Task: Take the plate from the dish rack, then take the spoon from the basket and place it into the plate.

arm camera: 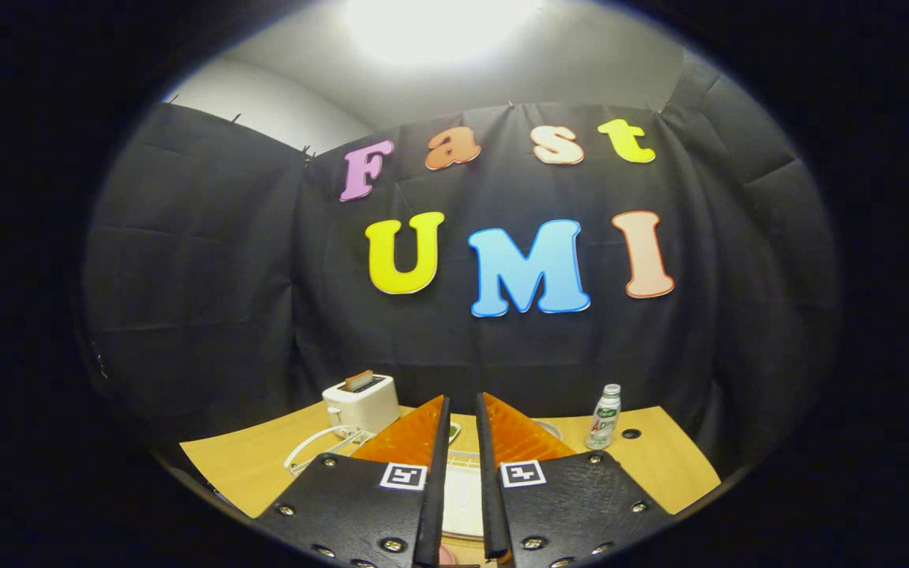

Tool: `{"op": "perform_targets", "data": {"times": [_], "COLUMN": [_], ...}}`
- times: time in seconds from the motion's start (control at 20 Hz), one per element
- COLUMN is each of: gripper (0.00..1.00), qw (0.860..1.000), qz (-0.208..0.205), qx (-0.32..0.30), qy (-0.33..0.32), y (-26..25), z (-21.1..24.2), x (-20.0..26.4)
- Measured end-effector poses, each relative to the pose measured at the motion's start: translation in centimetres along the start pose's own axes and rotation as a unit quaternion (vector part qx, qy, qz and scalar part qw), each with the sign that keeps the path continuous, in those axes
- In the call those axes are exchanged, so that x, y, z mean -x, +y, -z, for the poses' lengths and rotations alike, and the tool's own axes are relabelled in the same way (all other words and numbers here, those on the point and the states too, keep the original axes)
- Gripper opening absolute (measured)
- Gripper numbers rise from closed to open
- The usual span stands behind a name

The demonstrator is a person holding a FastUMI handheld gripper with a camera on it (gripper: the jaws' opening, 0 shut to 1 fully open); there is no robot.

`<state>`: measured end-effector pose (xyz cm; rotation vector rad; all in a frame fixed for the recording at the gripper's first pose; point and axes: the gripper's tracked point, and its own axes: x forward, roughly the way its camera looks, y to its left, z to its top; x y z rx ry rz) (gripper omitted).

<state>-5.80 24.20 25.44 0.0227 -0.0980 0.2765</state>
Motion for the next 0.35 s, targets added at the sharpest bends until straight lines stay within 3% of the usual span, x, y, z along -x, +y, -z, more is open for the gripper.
{"op": "perform_targets", "data": {"times": [0.35], "gripper": [0.20], "qw": [0.997], "qz": [0.076], "qx": [0.014], "qy": [-0.011], "y": [-9.2], "z": [-2.3], "x": [3.4]}}
